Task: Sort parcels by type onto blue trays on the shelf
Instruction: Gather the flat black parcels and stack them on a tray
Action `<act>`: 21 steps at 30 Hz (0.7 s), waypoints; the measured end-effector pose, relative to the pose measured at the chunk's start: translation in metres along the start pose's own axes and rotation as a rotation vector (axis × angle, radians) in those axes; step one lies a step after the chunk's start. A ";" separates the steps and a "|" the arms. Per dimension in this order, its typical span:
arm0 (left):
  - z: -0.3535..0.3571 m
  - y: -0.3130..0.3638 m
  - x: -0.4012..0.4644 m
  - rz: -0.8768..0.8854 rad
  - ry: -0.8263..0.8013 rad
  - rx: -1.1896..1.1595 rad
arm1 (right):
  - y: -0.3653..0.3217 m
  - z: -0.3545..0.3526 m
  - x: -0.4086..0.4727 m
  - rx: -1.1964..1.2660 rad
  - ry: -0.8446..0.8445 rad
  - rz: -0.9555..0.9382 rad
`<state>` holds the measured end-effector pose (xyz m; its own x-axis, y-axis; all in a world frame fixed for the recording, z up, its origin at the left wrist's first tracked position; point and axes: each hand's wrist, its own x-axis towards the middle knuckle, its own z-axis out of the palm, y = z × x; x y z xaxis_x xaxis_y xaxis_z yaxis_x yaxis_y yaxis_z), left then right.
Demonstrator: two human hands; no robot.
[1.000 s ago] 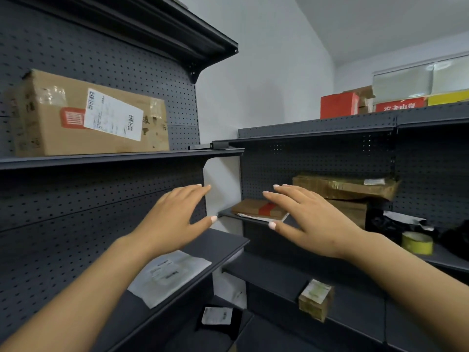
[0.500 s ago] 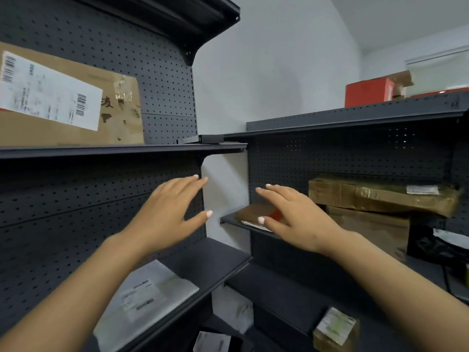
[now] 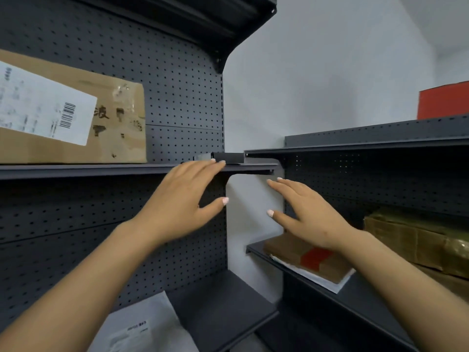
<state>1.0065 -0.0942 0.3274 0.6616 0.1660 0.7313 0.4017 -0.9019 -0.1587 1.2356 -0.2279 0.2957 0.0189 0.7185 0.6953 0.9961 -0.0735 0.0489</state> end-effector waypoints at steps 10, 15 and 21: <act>0.017 -0.024 0.069 -0.266 -0.102 0.150 | 0.049 0.013 0.100 0.130 -0.095 -0.140; 0.031 -0.035 0.091 -0.336 -0.168 0.199 | 0.041 0.023 0.138 0.204 -0.056 -0.187; 0.039 -0.032 0.094 -0.345 -0.150 0.239 | 0.039 0.046 0.158 0.284 -0.079 -0.163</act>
<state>1.0806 -0.0342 0.3749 0.5404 0.5130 0.6670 0.7384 -0.6692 -0.0836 1.2818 -0.0856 0.3748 -0.1475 0.7572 0.6363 0.9706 0.2346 -0.0542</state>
